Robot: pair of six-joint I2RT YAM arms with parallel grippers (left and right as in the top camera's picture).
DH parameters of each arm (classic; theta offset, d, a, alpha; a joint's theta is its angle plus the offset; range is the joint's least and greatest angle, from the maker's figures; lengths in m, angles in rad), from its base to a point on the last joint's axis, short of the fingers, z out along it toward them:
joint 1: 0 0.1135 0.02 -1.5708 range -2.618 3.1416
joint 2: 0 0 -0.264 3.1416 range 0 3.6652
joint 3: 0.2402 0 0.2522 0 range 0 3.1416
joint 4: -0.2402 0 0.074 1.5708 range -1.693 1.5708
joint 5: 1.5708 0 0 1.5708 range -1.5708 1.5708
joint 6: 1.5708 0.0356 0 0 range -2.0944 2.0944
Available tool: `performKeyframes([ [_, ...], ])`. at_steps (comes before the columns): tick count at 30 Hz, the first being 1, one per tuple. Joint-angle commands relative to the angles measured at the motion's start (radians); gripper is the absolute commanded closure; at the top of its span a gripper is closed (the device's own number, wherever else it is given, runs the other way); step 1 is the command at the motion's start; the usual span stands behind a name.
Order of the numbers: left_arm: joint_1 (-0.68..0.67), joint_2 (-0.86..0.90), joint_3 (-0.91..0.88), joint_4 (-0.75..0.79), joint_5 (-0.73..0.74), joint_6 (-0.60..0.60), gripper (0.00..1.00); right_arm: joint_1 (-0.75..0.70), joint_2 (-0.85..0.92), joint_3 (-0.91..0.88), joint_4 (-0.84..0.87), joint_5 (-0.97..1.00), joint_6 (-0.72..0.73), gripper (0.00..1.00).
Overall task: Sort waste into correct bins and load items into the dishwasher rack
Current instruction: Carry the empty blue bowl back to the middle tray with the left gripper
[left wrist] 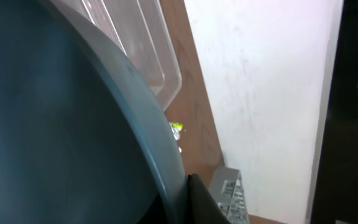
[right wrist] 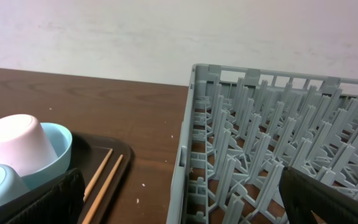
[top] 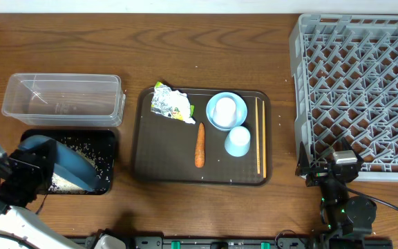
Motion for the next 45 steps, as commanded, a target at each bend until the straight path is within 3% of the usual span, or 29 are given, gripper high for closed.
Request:
performKeyframes([
  [1, -0.004, -0.024, 0.009, -0.003, 0.18, 0.053, 0.94, -0.005, -0.003, -0.002, -0.004, 0.002, -0.013, 0.01],
  [3, -0.008, -0.037, 0.009, -0.004, 0.293, 0.052, 0.94, -0.005, -0.003, -0.002, -0.004, 0.002, -0.013, 0.01],
  [6, -0.052, -0.073, 0.011, -0.003, 0.299, 0.05, 0.94, -0.005, -0.003, -0.002, -0.004, 0.002, -0.013, 0.01],
  [12, -0.278, -0.19, 0.033, -0.005, 0.103, -0.01, 0.94, -0.005, -0.003, -0.002, -0.004, 0.002, -0.013, 0.01],
  [24, -0.916, -0.25, 0.059, -0.053, -0.368, -0.07, 0.94, -0.005, -0.003, -0.002, -0.004, 0.002, -0.013, 0.01],
  [32, -1.234, -0.169, 0.058, 0.06, -0.57, -0.063, 0.94, -0.005, -0.003, -0.002, -0.004, 0.002, -0.013, 0.01],
  [37, -1.398, -0.055, 0.058, 0.112, -0.788, -0.062, 0.94, -0.005, -0.003, -0.002, -0.004, 0.002, -0.013, 0.01],
  [41, -1.503, 0.045, 0.058, 0.135, -0.938, -0.063, 0.94, -0.005, -0.003, -0.002, -0.004, 0.002, -0.013, 0.01],
  [45, -1.585, 0.123, 0.058, 0.188, -0.983, -0.063, 0.94, -0.005, -0.003, -0.002, -0.004, 0.002, -0.013, 0.01],
])
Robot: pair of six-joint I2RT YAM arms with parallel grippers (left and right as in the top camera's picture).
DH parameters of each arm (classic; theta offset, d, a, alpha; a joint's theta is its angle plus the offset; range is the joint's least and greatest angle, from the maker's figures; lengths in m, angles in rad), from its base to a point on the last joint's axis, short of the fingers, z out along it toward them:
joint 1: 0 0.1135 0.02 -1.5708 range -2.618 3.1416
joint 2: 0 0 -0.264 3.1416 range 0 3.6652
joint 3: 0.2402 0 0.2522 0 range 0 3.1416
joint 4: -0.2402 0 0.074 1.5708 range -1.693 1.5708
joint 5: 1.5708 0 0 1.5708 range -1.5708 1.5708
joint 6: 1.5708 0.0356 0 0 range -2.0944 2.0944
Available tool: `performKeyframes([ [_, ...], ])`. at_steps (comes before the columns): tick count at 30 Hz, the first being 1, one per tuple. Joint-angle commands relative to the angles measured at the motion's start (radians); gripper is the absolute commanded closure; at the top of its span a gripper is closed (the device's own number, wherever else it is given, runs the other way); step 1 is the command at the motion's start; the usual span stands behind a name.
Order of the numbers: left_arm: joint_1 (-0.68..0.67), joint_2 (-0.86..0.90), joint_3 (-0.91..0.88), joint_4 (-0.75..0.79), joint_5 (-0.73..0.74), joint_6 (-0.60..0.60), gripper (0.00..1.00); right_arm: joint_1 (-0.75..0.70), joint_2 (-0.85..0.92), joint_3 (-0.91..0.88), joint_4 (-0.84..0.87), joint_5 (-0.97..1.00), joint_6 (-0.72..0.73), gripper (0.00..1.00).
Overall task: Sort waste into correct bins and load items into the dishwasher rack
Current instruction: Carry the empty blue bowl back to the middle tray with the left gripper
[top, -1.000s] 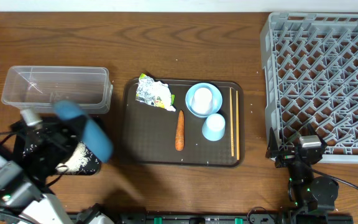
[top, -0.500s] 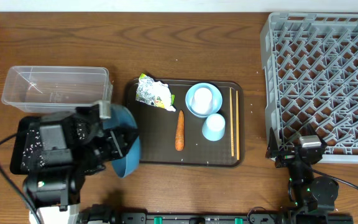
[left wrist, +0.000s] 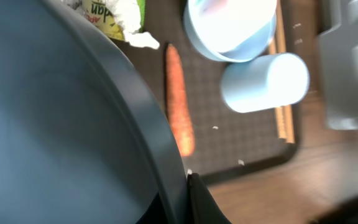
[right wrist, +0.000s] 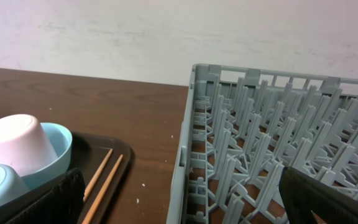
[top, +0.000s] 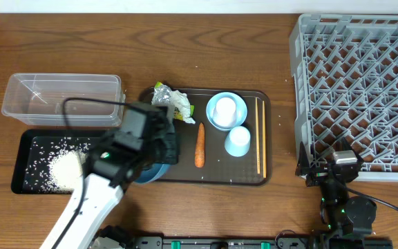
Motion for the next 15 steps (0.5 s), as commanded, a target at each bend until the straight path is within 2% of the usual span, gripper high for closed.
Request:
performKeyframes([
  [1, -0.067, 0.052, 0.028, 0.051, -0.117, 0.006, 0.94, -0.005, -0.003, -0.002, -0.004, 0.002, -0.013, 0.01],
  [8, -0.145, 0.177, 0.028, 0.112, -0.292, -0.002, 0.94, -0.005, -0.003, -0.002, -0.004, 0.002, -0.013, 0.01],
  [15, -0.145, 0.314, 0.028, 0.153, -0.328, -0.002, 0.94, -0.005, -0.003, -0.002, -0.004, 0.002, -0.013, 0.01],
])
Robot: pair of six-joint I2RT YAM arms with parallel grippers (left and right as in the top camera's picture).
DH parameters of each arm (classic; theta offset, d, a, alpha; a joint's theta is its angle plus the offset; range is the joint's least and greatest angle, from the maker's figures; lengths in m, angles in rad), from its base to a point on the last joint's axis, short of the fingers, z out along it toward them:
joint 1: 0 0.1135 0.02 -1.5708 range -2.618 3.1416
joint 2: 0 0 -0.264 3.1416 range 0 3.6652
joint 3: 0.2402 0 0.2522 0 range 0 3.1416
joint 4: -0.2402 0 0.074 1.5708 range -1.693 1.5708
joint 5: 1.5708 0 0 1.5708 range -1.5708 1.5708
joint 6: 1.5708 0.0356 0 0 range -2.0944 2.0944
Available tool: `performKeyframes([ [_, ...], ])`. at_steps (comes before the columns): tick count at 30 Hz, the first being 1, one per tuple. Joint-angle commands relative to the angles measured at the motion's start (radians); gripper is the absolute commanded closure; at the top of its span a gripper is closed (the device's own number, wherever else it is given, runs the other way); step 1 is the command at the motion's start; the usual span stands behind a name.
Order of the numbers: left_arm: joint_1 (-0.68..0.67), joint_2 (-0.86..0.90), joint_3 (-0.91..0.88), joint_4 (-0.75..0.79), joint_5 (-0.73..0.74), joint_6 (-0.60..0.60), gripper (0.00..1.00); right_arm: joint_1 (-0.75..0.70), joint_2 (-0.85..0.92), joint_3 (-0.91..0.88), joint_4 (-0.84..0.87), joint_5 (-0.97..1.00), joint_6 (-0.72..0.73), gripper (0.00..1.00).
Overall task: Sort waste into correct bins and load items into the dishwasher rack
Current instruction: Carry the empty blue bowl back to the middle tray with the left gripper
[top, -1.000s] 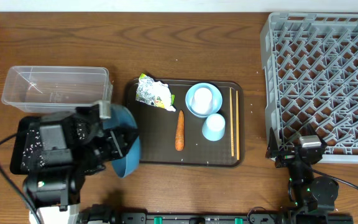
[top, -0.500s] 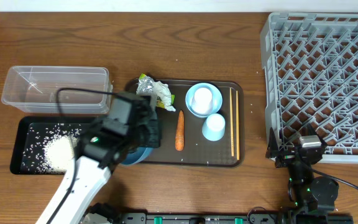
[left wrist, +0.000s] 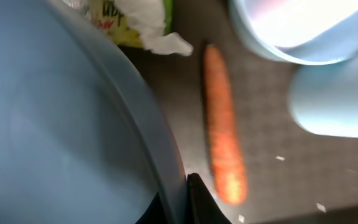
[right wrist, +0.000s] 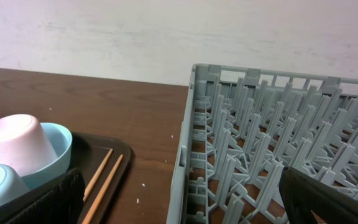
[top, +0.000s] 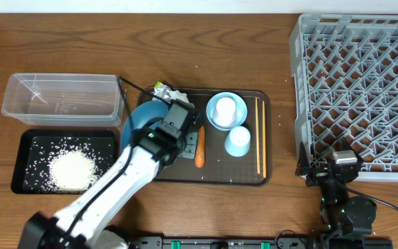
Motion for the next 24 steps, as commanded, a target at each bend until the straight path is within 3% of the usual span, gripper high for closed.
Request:
performKeyframes([
  [1, -0.003, 0.04, 0.028, 0.028, -0.054, 0.001, 0.94, -0.005, -0.003, -0.002, -0.004, 0.002, -0.013, 0.01],
  [7, -0.002, 0.065, 0.028, 0.075, -0.016, -0.008, 0.91, -0.005, -0.003, -0.002, -0.004, 0.002, -0.013, 0.01],
  [9, -0.003, 0.064, 0.028, 0.068, -0.016, -0.011, 0.76, -0.005, -0.003, -0.002, -0.004, 0.002, -0.013, 0.01],
  [18, -0.002, 0.032, 0.028, -0.007, -0.016, -0.011, 0.57, -0.005, -0.003, -0.002, -0.004, 0.002, -0.013, 0.01],
  [24, -0.002, -0.065, 0.029, -0.044, -0.016, -0.045, 0.39, -0.005, -0.003, -0.002, -0.004, 0.002, -0.013, 0.01],
])
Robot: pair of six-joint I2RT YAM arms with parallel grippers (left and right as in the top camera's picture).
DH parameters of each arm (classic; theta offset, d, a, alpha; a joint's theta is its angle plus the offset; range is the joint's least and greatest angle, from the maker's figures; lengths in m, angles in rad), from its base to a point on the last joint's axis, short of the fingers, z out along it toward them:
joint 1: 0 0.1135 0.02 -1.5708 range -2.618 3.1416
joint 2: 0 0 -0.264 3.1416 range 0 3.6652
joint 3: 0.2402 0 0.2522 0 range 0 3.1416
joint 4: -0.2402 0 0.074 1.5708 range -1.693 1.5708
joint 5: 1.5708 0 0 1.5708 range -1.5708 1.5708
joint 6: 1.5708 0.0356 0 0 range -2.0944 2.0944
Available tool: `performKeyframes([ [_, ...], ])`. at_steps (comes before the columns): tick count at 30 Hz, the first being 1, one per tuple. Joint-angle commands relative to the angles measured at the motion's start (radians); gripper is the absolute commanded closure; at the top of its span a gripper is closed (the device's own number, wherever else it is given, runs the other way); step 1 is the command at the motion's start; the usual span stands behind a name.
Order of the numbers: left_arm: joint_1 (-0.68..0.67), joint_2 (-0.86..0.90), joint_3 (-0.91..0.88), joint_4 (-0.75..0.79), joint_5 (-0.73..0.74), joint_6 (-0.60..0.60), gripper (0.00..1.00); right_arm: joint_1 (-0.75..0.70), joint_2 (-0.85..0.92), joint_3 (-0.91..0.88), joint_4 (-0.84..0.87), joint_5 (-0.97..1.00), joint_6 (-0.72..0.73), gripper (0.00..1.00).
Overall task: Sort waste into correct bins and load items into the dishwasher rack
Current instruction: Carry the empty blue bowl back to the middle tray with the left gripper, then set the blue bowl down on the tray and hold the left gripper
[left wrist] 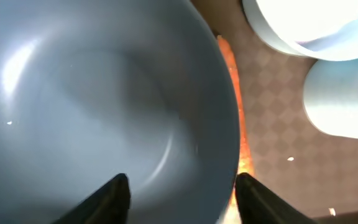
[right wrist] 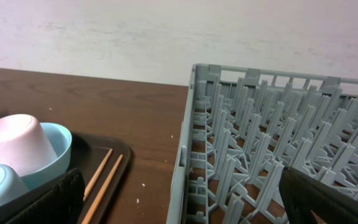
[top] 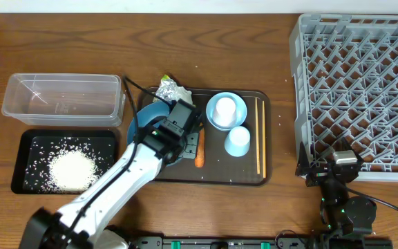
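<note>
The dark blue bowl lies upright on the left part of the brown tray and fills the left wrist view. My left gripper hovers open over the bowl's right rim, holding nothing. An orange carrot lies just right of the bowl. A crumpled wrapper sits at the tray's back left edge. A pink cup stands in a light blue bowl, with a light blue cup and chopsticks nearby. My right gripper rests open.
The grey dishwasher rack fills the right side. At the left stand a clear plastic bin and a black tray with a heap of rice. My left arm slants from the front left across the table.
My left gripper was shut on the dark blue bowl's rim; now it is open and the bowl lies flat on the tray. The wrapper has shifted back to the tray's edge.
My left gripper first held the dark blue bowl tilted over the black tray. Then the rice lay in that tray and the bowl was at the brown tray's front left. Then it was beside the wrapper, and now it rests there, let go. The right arm stayed still.
</note>
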Motion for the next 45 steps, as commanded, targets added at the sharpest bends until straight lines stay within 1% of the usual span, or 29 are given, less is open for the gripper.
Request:
performKeyframes([
  [1, 0.002, -0.093, 0.019, -0.025, -0.007, -0.029, 0.37, -0.005, -0.003, -0.002, -0.004, 0.002, -0.013, 0.01],
  [2, 0.002, -0.113, 0.019, -0.034, -0.008, -0.034, 0.36, -0.005, -0.003, -0.002, -0.004, 0.002, -0.013, 0.01],
  [7, 0.002, -0.212, 0.019, -0.097, -0.008, -0.034, 0.35, -0.005, -0.003, -0.002, -0.004, 0.002, -0.013, 0.01],
  [13, 0.002, -0.249, 0.019, -0.162, -0.003, -0.043, 0.35, -0.005, -0.003, -0.002, -0.004, 0.002, -0.013, 0.01],
  [16, 0.002, -0.234, 0.018, -0.188, 0.07, -0.064, 0.35, -0.005, -0.003, -0.002, -0.004, 0.002, -0.013, 0.01],
  [18, 0.002, -0.225, 0.018, -0.197, 0.164, -0.064, 0.36, -0.005, -0.003, -0.002, -0.004, 0.002, -0.013, 0.01],
  [19, 0.002, -0.225, 0.018, -0.199, 0.243, -0.064, 0.36, -0.005, -0.003, -0.002, -0.004, 0.002, -0.013, 0.01],
  [20, 0.002, -0.229, 0.018, -0.2, 0.276, -0.064, 0.37, -0.005, -0.003, -0.002, -0.004, 0.002, -0.013, 0.01],
  [22, 0.002, -0.239, 0.018, -0.211, 0.304, -0.068, 0.39, -0.005, -0.003, -0.002, -0.004, 0.002, -0.013, 0.01],
  [25, 0.002, -0.251, 0.018, -0.221, 0.303, -0.084, 0.38, -0.005, -0.003, -0.002, -0.004, 0.002, -0.013, 0.01],
  [27, 0.002, -0.249, 0.018, -0.222, 0.303, -0.101, 0.33, -0.005, -0.003, -0.002, -0.004, 0.002, -0.013, 0.01],
  [28, 0.002, -0.247, 0.018, -0.222, 0.304, -0.109, 0.28, -0.005, -0.003, -0.002, -0.004, 0.002, -0.013, 0.01],
  [30, 0.002, -0.243, 0.018, -0.224, 0.311, -0.109, 0.12, -0.005, -0.003, -0.002, -0.004, 0.002, -0.013, 0.01],
  [31, 0.002, -0.243, 0.018, -0.226, 0.312, -0.109, 0.07, -0.005, -0.003, -0.002, -0.004, 0.002, -0.013, 0.01],
  [33, 0.002, -0.243, 0.018, -0.24, 0.334, -0.109, 0.04, -0.005, -0.003, -0.002, -0.004, 0.002, -0.013, 0.01],
  [38, 0.002, -0.238, 0.017, -0.241, 0.441, -0.113, 0.02, -0.005, -0.003, -0.002, -0.004, 0.002, -0.013, 0.01],
  [45, 0.002, -0.228, 0.001, -0.25, 0.422, -0.112, 0.02, -0.005, -0.003, -0.002, -0.004, 0.002, -0.013, 0.01],
])
